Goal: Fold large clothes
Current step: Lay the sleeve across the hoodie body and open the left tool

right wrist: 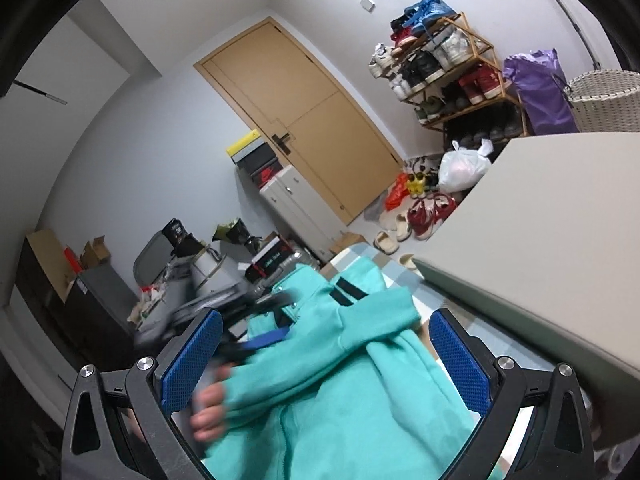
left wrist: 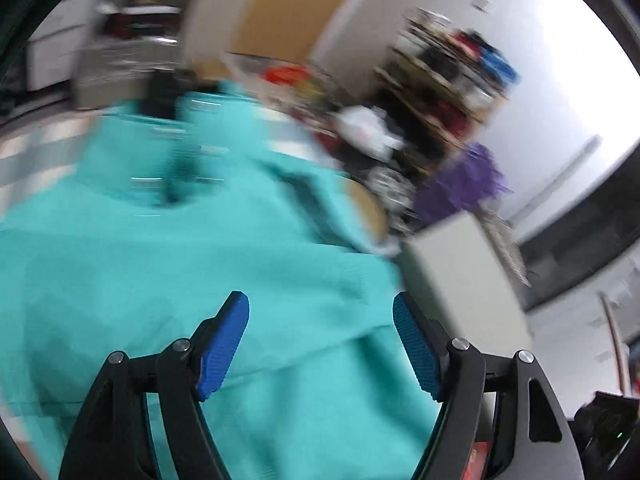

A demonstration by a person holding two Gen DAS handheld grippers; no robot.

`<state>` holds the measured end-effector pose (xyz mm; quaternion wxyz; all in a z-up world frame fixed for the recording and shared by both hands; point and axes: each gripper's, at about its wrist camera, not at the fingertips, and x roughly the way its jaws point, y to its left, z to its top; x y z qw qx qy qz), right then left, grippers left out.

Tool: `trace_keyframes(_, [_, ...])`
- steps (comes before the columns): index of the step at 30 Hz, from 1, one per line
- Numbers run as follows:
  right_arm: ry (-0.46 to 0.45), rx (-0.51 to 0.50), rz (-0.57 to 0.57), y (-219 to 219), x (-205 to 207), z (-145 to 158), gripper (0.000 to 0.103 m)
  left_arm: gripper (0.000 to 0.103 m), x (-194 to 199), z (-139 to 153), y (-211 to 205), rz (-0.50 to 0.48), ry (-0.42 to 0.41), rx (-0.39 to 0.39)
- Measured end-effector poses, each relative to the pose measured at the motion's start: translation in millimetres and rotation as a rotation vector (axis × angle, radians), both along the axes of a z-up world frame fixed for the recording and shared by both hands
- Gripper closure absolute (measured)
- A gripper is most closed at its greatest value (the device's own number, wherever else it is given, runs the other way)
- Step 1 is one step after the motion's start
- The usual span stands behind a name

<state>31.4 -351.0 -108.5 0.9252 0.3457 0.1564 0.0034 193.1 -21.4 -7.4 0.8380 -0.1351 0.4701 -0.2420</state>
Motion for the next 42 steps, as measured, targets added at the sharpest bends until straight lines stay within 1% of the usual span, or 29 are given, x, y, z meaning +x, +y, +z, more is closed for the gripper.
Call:
trace_keyframes(3, [0.001, -0.020, 0.008, 6, 1, 1, 0.000, 0.033, -2, -20, 68, 0.190, 0.030, 0.093])
trace_keyframes(4, [0.005, -0.032, 0.011, 9, 2, 1, 0.000, 0.033, -5, -29, 88, 0.224, 0.048, 0.101])
trace_keyframes(5, [0.008, -0.038, 0.014, 11, 3, 2, 0.000, 0.033, -8, -38, 100, 0.245, 0.062, 0.096])
trace_keyframes(7, [0.017, -0.056, 0.026, 16, 6, 1, 0.000, 0.033, -10, -62, 117, 0.275, 0.123, 0.099])
trace_keyframes(9, [0.024, -0.072, 0.032, 20, 8, 1, 0.000, 0.033, -6, -83, 111, 0.263, 0.182, 0.099])
trace_keyframes(10, [0.026, -0.082, 0.034, 22, 9, 1, 0.000, 0.033, -5, -90, 106, 0.267, 0.181, 0.094])
trace_keyframes(12, [0.034, -0.107, 0.040, 27, 12, 1, 0.000, 0.030, -14, -90, 98, 0.276, 0.112, 0.104])
trace_keyframes(13, [0.041, -0.121, 0.047, 29, 14, 1, 0.000, 0.024, -16, -89, 93, 0.275, 0.101, 0.113])
trace_keyframes(14, [0.049, -0.131, 0.054, 31, 16, 0, 0.000, 0.020, -16, -88, 90, 0.273, 0.098, 0.124])
trace_keyframes(15, [0.060, -0.142, 0.063, 33, 18, -1, 0.000, 0.020, -19, -86, 85, 0.274, 0.096, 0.152])
trace_keyframes(17, [0.099, -0.164, 0.098, 38, 27, -6, 0.000, 0.020, -21, -82, 81, 0.278, 0.100, 0.173])
trace_keyframes(18, [0.122, -0.167, 0.122, 40, 33, -9, 0.000, 0.020, -26, -77, 85, 0.285, 0.093, 0.164])
trace_keyframes(20, [0.158, -0.167, 0.157, 42, 42, -14, 0.000, 0.020, -46, -65, 98, 0.292, 0.055, 0.088])
trace_keyframes(22, [0.191, -0.165, 0.188, 44, 52, -19, 0.000, 0.020, -61, -59, 106, 0.294, 0.052, 0.035])
trace_keyframes(23, [0.221, -0.165, 0.200, 44, 59, -21, 0.000, 0.020, -64, -61, 107, 0.300, 0.061, 0.023])
trace_keyframes(24, [0.249, -0.171, 0.199, 44, 67, -21, 0.000, 0.020, -57, -67, 103, 0.305, 0.072, 0.019])
trace_keyframes(25, [0.262, -0.180, 0.207, 45, 73, -19, 0.000, 0.020, -56, -73, 101, 0.293, 0.089, 0.031])
trace_keyframes(27, [0.273, -0.250, 0.288, 53, 98, -14, 0.000, 0.020, -49, -76, 94, 0.267, 0.086, 0.057])
trace_keyframes(30, [0.349, -0.470, 0.319, 71, 149, -9, 0.000, 0.020, -39, -79, 87, 0.257, 0.068, 0.099])
trace_keyframes(31, [0.385, -0.544, 0.349, 79, 172, -12, 0.000, 0.020, -37, -79, 84, 0.247, 0.066, 0.117])
trace_keyframes(33, [0.456, -0.634, 0.394, 91, 206, -25, 0.001, 0.020, -36, -81, 85, 0.237, 0.061, 0.128])
trace_keyframes(34, [0.513, -0.700, 0.410, 98, 229, -35, 0.003, 0.020, -35, -82, 85, 0.236, 0.059, 0.126])
trace_keyframes(35, [0.542, -0.739, 0.411, 101, 242, -43, 0.009, 0.020, -35, -82, 87, 0.237, 0.061, 0.122])
trace_keyframes(36, [0.586, -0.766, 0.419, 103, 259, -54, 0.011, 0.020, -34, -82, 88, 0.244, 0.066, 0.114])
trace_keyframes(38, [0.697, -0.776, 0.441, 102, 281, -76, 0.012, 0.020, -33, -81, 89, 0.256, 0.083, 0.100])
trace_keyframes(39, [0.723, -0.770, 0.450, 101, 285, -83, 0.023, 0.020, -32, -81, 91, 0.263, 0.090, 0.088])
trace_keyframes(40, [0.746, -0.774, 0.456, 101, 289, -90, 0.028, 0.020, -31, -80, 93, 0.273, 0.094, 0.074])
trace_keyframes(41, [0.737, -0.794, 0.452, 103, 287, -90, 0.034, 0.020, -30, -80, 95, 0.288, 0.097, 0.057])
trace_keyframes(42, [0.712, -0.824, 0.447, 105, 283, -87, 0.054, 0.020, -30, -79, 96, 0.300, 0.100, 0.046])
